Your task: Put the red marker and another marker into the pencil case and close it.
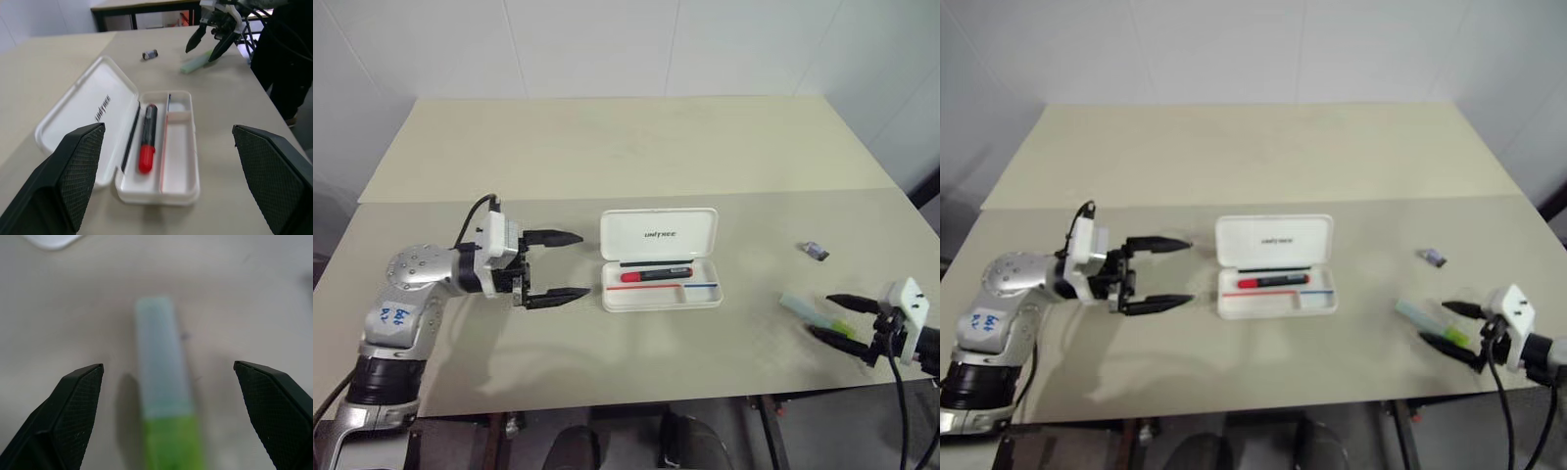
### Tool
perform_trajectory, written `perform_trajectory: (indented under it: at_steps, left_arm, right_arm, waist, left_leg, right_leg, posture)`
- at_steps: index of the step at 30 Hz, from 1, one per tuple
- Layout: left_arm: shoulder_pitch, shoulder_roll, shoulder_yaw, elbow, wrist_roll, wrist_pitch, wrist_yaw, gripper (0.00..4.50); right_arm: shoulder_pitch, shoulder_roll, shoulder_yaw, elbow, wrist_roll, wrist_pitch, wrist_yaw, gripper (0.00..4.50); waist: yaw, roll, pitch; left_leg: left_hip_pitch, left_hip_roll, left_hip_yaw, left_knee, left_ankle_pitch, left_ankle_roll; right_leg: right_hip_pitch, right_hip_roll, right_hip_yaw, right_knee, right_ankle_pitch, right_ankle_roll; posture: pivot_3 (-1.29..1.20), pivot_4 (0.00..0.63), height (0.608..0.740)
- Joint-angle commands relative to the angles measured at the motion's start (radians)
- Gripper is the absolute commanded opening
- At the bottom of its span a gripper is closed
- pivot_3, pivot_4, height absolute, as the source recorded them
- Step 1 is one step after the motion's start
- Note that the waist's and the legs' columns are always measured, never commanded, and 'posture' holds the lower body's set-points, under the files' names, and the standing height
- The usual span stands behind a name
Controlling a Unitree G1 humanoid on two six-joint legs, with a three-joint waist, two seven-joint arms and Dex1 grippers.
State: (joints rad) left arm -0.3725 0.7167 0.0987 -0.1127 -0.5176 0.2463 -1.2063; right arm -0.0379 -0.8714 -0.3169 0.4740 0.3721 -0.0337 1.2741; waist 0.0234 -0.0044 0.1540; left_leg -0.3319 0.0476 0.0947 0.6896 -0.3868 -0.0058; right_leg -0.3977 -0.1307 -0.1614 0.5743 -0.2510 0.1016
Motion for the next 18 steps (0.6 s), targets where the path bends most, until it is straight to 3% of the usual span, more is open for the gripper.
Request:
perform_trajectory:
  at_steps: [1,3,13,18]
  left_arm:
    - [0.019,0.053,0.046,-0.020,-0.038,0.008,-0.047,4.46]
    - [0.015,0.069,0.049,-0.003,-0.034,-0.002,-0.068,4.46]
    - [-0.029,0.064,0.035,0.026,-0.013,-0.020,-0.090,4.50]
    - [-0.026,0.055,0.028,0.032,-0.008,-0.030,-0.084,4.50]
  right_arm:
    - [0.028,0.007,-0.003,0.024,-0.014,-0.037,0.001,4.50]
    - [0.026,0.012,0.004,0.072,-0.025,-0.065,0.004,4.50]
    - [-0.025,0.046,0.018,0.206,-0.034,-0.198,0.021,1.22]
    - [-0.062,0.067,0.031,0.168,-0.031,-0.241,0.022,1.14]
  waist:
    - [-0.002,0.000,0.000]
    - [-0.001,0.000,0.000]
    - [-0.003,-0.002,-0.001]
    - [-0.008,-0.003,-0.002]
  left_leg:
    - [0.000,0.000,0.000,0.000,0.000,0.000]
    - [0.001,0.000,0.000,0.000,0.000,0.000]
    - [0.004,0.000,0.000,0.000,0.000,0.000]
    - [0.009,0.000,0.000,-0.002,0.000,0.000]
  right_leg:
    - [0.000,0.000,0.000,0.000,0.000,0.000]
    - [0.000,0.000,0.000,0.000,0.000,0.000]
    - [0.004,0.000,0.001,0.000,0.000,0.000]
    - [0.006,0.000,0.002,0.001,0.000,0.000]
  posture:
    - [0.00,0.150,0.740]
    - [0.00,0.150,0.740]
    - [0.00,0.150,0.740]
    - [0.00,0.150,0.740]
